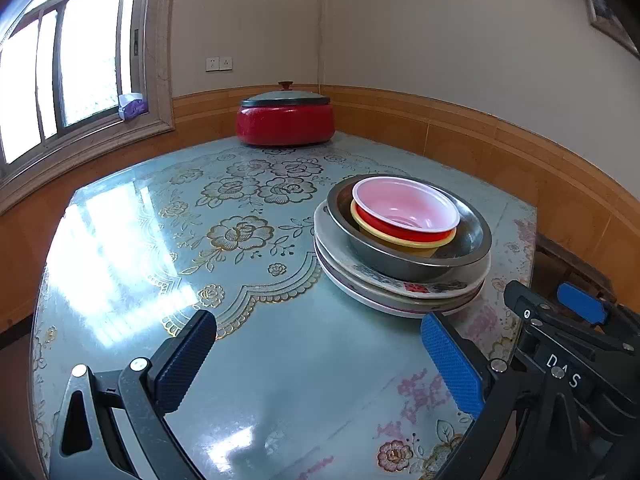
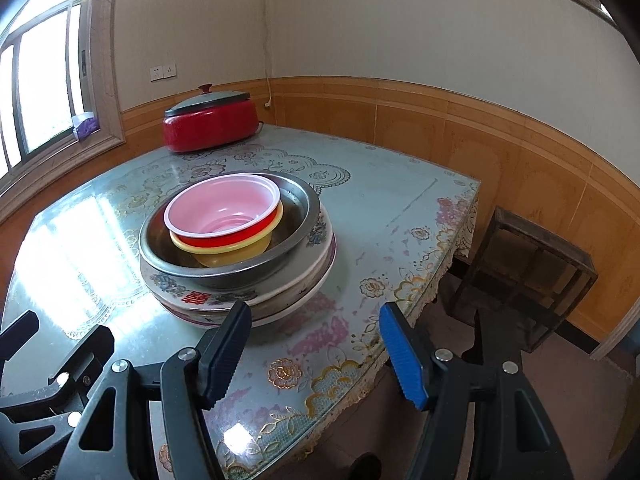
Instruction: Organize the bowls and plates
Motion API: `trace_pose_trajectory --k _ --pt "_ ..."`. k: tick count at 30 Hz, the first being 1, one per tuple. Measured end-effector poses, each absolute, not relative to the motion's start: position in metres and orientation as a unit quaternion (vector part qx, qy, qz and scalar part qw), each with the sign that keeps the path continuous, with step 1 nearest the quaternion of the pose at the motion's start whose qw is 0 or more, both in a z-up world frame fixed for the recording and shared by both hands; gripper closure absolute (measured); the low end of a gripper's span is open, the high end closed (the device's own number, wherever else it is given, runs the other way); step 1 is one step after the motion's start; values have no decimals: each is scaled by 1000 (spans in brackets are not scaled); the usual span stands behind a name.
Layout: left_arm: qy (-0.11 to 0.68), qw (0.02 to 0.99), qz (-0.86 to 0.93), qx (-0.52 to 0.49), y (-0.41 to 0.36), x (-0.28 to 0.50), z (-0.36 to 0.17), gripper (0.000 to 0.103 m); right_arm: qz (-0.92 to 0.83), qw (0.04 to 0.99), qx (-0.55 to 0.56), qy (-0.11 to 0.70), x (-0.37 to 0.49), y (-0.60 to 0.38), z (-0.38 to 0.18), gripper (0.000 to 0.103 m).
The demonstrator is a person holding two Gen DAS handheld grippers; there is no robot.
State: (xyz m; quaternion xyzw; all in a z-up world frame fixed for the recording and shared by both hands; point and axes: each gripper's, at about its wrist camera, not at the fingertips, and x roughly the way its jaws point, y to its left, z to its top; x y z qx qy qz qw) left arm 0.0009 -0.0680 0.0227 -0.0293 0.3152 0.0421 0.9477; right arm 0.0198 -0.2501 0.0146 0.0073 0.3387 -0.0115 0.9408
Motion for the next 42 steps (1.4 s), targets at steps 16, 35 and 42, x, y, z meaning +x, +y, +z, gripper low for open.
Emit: trace_pose_trajectory --k 16,35,42 --pt "310 949 45 -36 -62 -1 26 0 -4 943 1 332 18 -241 19 36" --pt "310 949 41 -39 -60 1 26 0 -2 943 0 332 20 -239 20 36" --pt "303 951 45 -45 -57 -3 26 0 3 943 -1 334 20 -237 20 36"
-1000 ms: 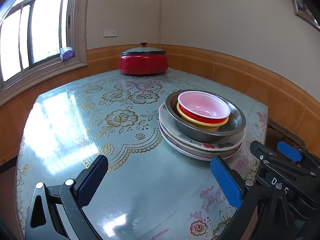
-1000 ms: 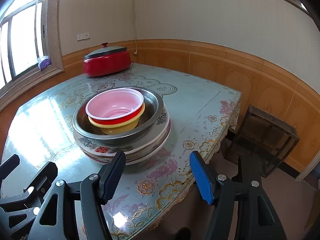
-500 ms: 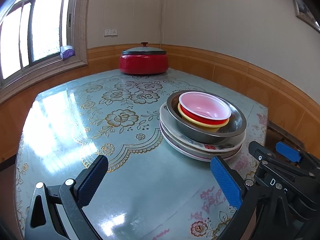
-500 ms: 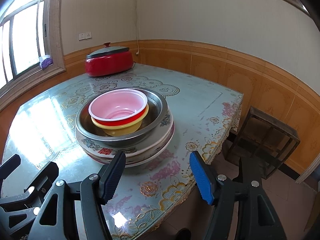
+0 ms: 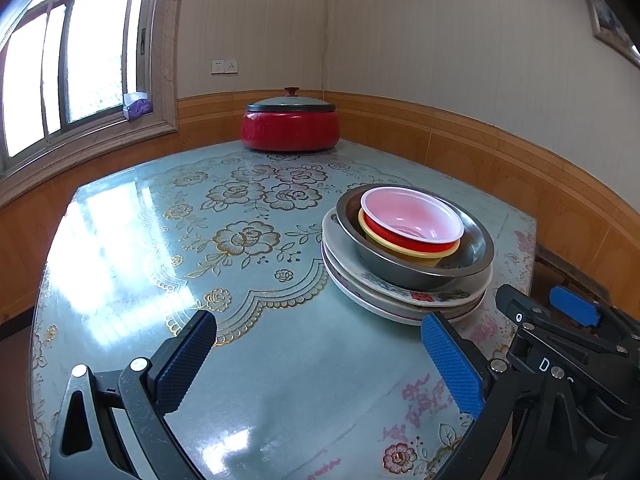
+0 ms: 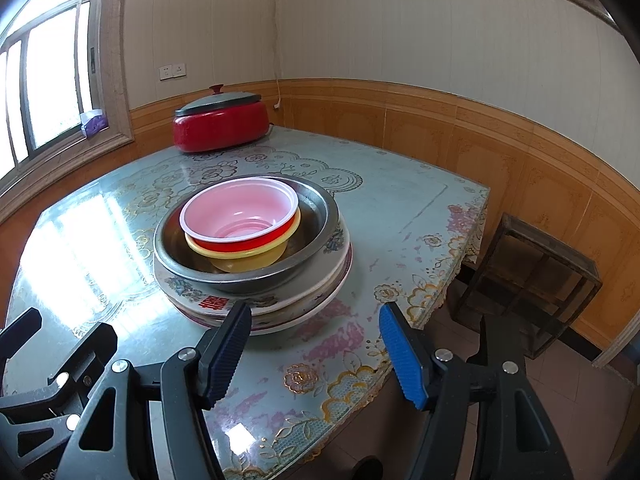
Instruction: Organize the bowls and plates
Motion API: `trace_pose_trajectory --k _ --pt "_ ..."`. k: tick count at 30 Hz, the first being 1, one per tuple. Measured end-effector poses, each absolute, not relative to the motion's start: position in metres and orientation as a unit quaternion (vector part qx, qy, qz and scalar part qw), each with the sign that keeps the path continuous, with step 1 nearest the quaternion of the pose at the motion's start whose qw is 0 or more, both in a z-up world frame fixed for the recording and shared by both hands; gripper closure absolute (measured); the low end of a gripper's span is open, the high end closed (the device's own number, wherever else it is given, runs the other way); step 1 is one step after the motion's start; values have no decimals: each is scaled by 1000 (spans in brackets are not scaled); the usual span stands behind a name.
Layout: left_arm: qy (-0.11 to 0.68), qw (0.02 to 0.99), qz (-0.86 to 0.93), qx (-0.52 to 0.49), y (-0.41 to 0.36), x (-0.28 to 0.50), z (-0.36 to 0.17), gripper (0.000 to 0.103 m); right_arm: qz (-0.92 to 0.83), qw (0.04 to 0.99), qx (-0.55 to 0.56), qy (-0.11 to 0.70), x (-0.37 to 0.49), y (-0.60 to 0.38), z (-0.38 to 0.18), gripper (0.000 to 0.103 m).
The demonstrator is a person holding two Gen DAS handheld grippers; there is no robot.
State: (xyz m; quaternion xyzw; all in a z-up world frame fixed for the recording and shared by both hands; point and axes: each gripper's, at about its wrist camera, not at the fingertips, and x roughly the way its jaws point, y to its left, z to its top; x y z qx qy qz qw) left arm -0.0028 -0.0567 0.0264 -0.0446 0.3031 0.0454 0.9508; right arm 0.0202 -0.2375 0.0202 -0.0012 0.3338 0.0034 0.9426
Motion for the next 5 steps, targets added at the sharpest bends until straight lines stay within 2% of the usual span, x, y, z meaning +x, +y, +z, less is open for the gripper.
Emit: trace_pose_trajectory --k 5 --pt "306 950 46 -46 -55 -3 26 0 5 943 -1 333 19 -237 20 36"
